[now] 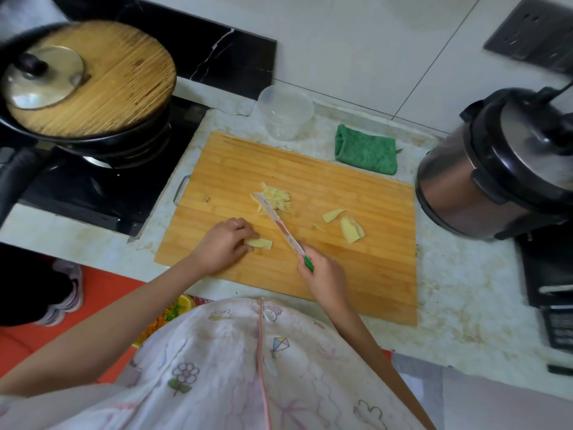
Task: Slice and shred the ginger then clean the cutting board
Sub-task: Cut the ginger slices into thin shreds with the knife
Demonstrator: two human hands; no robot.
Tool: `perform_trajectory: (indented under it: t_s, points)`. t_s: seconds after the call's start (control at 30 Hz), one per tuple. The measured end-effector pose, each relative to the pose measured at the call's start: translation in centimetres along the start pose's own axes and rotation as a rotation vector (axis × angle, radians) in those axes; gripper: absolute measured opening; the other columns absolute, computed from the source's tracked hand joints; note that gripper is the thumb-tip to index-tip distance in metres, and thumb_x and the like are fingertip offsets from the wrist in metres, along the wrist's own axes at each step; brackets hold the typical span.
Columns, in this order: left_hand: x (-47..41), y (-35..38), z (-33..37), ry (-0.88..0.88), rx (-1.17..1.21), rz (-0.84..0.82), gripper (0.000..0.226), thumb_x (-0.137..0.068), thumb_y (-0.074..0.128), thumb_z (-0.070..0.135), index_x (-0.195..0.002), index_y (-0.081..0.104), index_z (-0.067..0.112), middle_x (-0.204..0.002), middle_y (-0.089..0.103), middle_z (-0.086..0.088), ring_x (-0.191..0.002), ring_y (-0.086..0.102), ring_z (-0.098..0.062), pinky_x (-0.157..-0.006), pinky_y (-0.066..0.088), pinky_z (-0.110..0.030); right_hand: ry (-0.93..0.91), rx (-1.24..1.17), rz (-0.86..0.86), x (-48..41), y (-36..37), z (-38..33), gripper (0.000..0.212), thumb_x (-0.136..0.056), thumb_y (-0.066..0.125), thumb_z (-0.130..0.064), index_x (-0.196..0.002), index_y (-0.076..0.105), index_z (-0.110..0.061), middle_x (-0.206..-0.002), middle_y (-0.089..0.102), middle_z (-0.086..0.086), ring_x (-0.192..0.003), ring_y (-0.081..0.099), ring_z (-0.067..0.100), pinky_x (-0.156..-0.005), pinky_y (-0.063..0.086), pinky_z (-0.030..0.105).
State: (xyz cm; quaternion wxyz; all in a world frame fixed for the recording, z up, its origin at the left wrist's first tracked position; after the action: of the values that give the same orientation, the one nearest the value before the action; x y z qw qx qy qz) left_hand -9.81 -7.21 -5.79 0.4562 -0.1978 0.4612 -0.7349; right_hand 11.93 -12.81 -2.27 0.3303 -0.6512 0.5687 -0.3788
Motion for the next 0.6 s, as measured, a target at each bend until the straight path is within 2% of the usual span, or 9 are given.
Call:
perform_trajectory:
  t_s: [0.1,0.2,0.3,0.37,0.47,0.53,0.6]
  points:
    - [0.2,0.3,0.2,-0.040,0.030,0.018,0.029,-0.077,0.078,0.012,-0.105,0.072,0.013,-0.103,0.065,-0.006,-0.094,0.061,-0.029,-0.077,0.052,-0.039,0.007,-0.057,0.009,0.1,0.1,-0.2,0.036,-0.094,0.050,-0.020,-0.129,0.058,-0.026,-0.061,0.049,-0.009,-0.045,0.037,0.004,-0.042,0.021,0.016]
    - [0.2,0.3,0.2,-0.035,0.010,0.034,0.028,-0.076,0.078,0.011,-0.103,0.072,0.013,-0.101,0.065,-0.006,-0.092,0.061,-0.029,-0.075,0.051,-0.038,-0.012,-0.048,-0.017,0.1,0.2,-0.3,0.035,-0.094,0.050,-0.020,-0.128,0.059,-0.027,-0.059,0.050,-0.007,-0.045,0.038,0.008,-0.042,0.024,0.019]
    - [0.0,0.4,0.1,-0.054,0.006,0.020,0.028,-0.079,0.076,0.013,-0.106,0.071,0.015,-0.104,0.064,-0.005,-0.094,0.060,-0.028,-0.077,0.051,-0.038,-0.041,-0.034,-0.060,-0.1,0.3,-0.1,0.035,-0.095,0.049,-0.021,-0.129,0.059,-0.027,-0.066,0.060,-0.002,-0.051,0.047,0.014,-0.044,0.027,0.020]
    - [-0.1,0.5,0.2,-0.039,-0.029,0.000,0.028,-0.080,0.076,0.015,-0.107,0.070,0.016,-0.105,0.063,-0.005,-0.095,0.059,-0.028,-0.076,0.051,-0.038,-0.062,-0.044,-0.065,-0.1,0.3,0.0,0.036,-0.096,0.050,-0.020,-0.130,0.058,-0.026,-0.067,0.060,-0.004,-0.050,0.044,0.010,-0.044,0.026,0.017]
    - [0.1,0.6,-0.1,0.012,-0.067,0.019,0.034,-0.079,0.076,0.020,-0.111,0.067,0.016,-0.109,0.061,-0.007,-0.098,0.059,-0.028,-0.077,0.053,-0.041,-0.107,-0.022,-0.031,0.0,-0.1,-0.2,0.035,-0.095,0.052,-0.019,-0.129,0.060,-0.025,-0.066,0.053,-0.010,-0.052,0.043,0.007,-0.046,0.029,0.020]
    - [0.5,0.5,-0.2,0.080,-0.120,0.090,0.035,-0.083,0.070,0.028,-0.115,0.061,0.016,-0.115,0.057,-0.007,-0.104,0.055,-0.026,-0.083,0.049,-0.039,-0.126,-0.007,-0.024,-0.1,-0.3,-0.4,0.035,-0.095,0.052,-0.018,-0.129,0.059,-0.024,-0.071,0.060,-0.007,-0.056,0.048,0.011,-0.049,0.034,0.028]
    - [1.0,0.6,0.4,0.194,-0.184,0.171,0.029,-0.090,0.057,0.032,-0.113,0.057,0.015,-0.114,0.058,-0.007,-0.103,0.053,-0.024,-0.084,0.043,-0.035,-0.158,0.010,-0.024,-0.2,-0.6,-0.6,0.036,-0.095,0.051,-0.017,-0.130,0.058,-0.025,-0.079,0.066,-0.001,-0.059,0.050,0.014,-0.051,0.035,0.029]
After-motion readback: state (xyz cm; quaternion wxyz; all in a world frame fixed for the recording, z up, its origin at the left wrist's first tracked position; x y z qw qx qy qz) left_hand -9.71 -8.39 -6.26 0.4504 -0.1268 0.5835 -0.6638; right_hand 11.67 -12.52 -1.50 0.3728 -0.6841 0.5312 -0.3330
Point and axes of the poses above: each hand's wrist, its own x-axis away from the middle knuckle, its own y-axis out of the palm, z = x × y, the point moved 4 cm from there along -x, towards the middle knuckle
